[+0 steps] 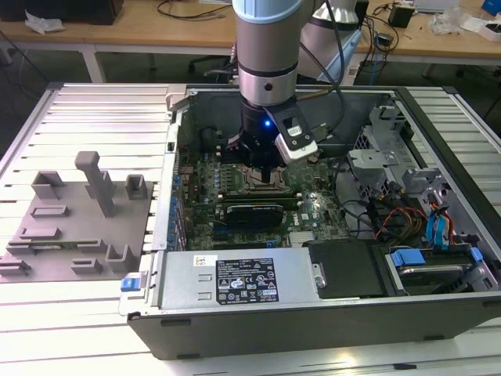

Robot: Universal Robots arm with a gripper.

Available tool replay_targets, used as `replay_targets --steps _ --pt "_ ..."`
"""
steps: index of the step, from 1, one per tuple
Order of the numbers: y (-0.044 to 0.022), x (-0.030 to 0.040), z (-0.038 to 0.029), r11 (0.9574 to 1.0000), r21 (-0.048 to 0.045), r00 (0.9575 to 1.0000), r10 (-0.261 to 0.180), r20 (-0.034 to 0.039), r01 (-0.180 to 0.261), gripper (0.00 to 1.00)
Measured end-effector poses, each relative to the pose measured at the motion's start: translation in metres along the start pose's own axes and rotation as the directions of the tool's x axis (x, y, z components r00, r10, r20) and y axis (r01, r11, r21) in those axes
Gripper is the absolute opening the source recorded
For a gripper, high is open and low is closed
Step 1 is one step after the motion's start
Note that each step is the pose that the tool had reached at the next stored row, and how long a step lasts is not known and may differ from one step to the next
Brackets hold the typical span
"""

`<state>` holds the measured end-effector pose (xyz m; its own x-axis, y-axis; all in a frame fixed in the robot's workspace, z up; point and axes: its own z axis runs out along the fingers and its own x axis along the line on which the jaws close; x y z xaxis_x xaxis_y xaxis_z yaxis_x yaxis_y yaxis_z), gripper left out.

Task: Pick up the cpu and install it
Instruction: 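Install the second cpu locking lever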

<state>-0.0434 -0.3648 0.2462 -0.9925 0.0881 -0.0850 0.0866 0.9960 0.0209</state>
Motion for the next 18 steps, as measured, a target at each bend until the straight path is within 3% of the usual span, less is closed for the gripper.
replay_targets --steps 18 --pt "-0.0006 0.0030 0.0003 1.0000 0.0003 1.0000 -0.002 -0.0003 0.002 0.11"
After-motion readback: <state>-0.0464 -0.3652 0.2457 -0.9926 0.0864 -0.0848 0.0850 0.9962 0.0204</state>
